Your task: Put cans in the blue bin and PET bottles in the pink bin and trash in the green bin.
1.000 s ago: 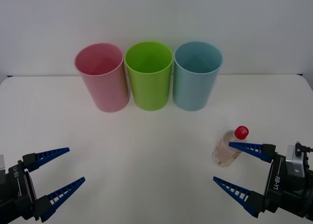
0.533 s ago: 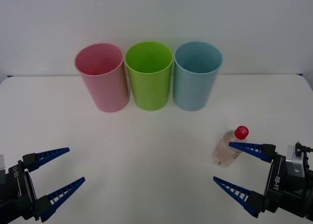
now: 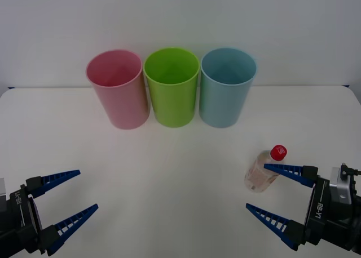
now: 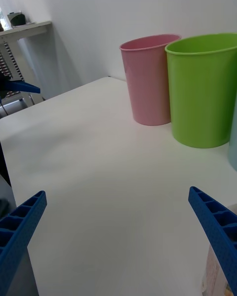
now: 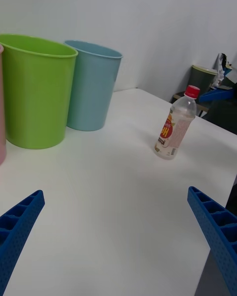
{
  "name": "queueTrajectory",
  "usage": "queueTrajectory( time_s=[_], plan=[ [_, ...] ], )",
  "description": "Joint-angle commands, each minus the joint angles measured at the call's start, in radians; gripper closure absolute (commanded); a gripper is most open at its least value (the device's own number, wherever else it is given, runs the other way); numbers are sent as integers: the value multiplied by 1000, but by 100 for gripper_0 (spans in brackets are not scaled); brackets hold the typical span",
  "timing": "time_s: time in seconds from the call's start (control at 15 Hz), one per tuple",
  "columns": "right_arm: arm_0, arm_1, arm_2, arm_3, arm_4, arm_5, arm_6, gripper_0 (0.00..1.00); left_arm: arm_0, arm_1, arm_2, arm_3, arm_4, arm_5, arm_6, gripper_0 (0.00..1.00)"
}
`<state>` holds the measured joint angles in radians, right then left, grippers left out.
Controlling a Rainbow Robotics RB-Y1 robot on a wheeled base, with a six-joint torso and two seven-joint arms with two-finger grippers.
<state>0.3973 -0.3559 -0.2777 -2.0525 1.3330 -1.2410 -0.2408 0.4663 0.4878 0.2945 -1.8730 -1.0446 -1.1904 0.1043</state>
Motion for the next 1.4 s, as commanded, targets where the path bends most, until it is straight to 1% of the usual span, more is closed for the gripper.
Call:
queueTrajectory(
  time_s=[0.07,0.53,0.6,0.73,0.87,0.93,1.0,1.4],
  plan=[
    [0,0,0,0,0,0,0,0,0,0,0,0,0,0,0,0],
    [6,2,-9,-9,-3,-3,5,0,0,0,0,0,0,0,0,0],
    [18,0,-32,-35,-11,-8,6,0,0,0,0,0,0,0,0,0],
    [74,-12,-48,-80,-46,3,8,0,0,0,0,0,0,0,0,0],
    [126,-29,-64,-92,-86,5,21,0,0,0,0,0,0,0,0,0],
    [138,-32,-74,-92,-92,5,46,0,0,0,0,0,0,0,0,0],
    [149,-32,-89,-81,-98,6,89,0,0,0,0,0,0,0,0,0],
    [150,-32,-141,63,-103,-2,149,0,0,0,0,0,0,0,0,0]
  ],
)
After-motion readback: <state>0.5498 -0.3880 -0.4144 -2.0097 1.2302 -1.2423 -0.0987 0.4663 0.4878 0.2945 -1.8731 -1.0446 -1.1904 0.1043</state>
